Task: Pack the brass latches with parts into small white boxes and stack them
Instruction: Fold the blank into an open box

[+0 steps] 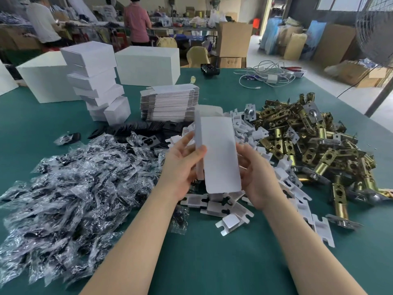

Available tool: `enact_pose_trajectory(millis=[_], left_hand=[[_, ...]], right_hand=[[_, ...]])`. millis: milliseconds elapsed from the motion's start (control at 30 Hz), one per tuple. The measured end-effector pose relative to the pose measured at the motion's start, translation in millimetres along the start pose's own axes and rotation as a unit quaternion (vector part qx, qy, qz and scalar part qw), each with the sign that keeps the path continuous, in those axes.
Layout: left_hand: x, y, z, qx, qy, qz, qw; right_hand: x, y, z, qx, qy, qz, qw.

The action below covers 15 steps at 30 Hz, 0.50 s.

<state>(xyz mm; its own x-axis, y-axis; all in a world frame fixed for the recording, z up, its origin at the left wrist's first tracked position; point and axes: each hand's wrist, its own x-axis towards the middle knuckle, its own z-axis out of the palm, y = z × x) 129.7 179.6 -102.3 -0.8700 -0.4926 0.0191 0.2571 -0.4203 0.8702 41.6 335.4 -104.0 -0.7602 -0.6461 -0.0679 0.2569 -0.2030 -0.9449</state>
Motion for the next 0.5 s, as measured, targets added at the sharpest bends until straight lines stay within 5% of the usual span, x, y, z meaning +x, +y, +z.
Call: enact_pose_trajectory(millis=[133, 500], left_hand=[[-2.1, -4.2, 4.0, 0.05, -0.032, 0.013, 0.998], [-1.5, -13.6, 8.8, 0.079, 0.0, 0.007, 0.997]], right_hand=[[0.7, 8.9, 4.3, -0.1, 0.065, -0.054, 0.991], [-0.4, 4.1, 3.1, -0.036, 0.057, -0.046, 0.997]])
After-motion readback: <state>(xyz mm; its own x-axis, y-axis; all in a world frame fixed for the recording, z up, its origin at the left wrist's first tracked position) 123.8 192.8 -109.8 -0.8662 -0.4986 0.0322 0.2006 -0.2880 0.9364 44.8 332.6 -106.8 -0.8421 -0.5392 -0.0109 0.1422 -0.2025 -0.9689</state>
